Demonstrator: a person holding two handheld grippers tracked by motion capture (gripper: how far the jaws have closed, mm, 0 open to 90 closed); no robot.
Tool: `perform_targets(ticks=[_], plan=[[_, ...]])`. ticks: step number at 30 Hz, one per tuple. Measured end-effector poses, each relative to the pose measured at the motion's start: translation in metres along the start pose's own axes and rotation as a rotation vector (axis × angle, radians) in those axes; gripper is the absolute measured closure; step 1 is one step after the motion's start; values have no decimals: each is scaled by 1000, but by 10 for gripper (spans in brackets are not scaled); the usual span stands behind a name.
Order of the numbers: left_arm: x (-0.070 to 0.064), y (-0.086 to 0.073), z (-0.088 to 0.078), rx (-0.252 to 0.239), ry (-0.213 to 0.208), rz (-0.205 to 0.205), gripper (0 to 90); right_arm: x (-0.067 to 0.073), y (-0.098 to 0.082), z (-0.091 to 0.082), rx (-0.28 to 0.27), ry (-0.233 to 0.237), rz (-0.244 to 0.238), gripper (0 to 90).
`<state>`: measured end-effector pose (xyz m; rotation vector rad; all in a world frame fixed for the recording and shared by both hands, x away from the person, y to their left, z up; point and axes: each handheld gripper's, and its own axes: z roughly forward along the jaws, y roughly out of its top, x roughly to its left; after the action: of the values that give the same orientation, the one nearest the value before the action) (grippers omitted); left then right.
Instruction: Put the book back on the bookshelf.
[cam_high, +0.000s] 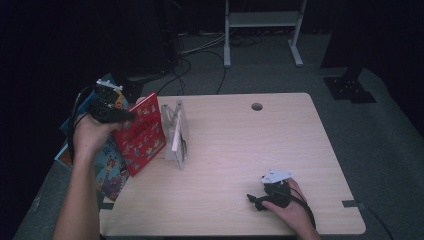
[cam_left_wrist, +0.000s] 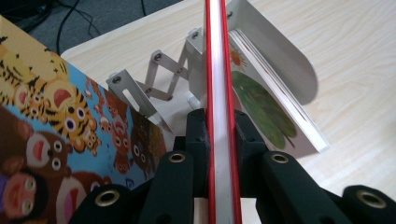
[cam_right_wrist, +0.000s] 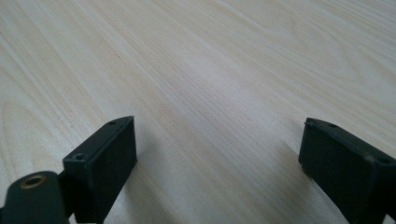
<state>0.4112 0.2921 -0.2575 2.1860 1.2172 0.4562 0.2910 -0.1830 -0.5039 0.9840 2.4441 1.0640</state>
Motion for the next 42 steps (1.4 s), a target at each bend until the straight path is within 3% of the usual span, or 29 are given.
perform_targets(ticks=[13, 17, 20, 42], plan=[[17, 11, 19, -41, 33, -60, 793, 0, 0, 0, -1, -1, -3, 104], [14, 10, 21, -52, 41, -60, 792, 0, 0, 0, 0, 0, -3, 104], [11, 7, 22, -30, 47, -55, 791, 0, 0, 0, 0, 0, 0, 105], [14, 7, 16, 1, -10, -55, 748, 0, 0, 0, 1, 0, 2, 105]])
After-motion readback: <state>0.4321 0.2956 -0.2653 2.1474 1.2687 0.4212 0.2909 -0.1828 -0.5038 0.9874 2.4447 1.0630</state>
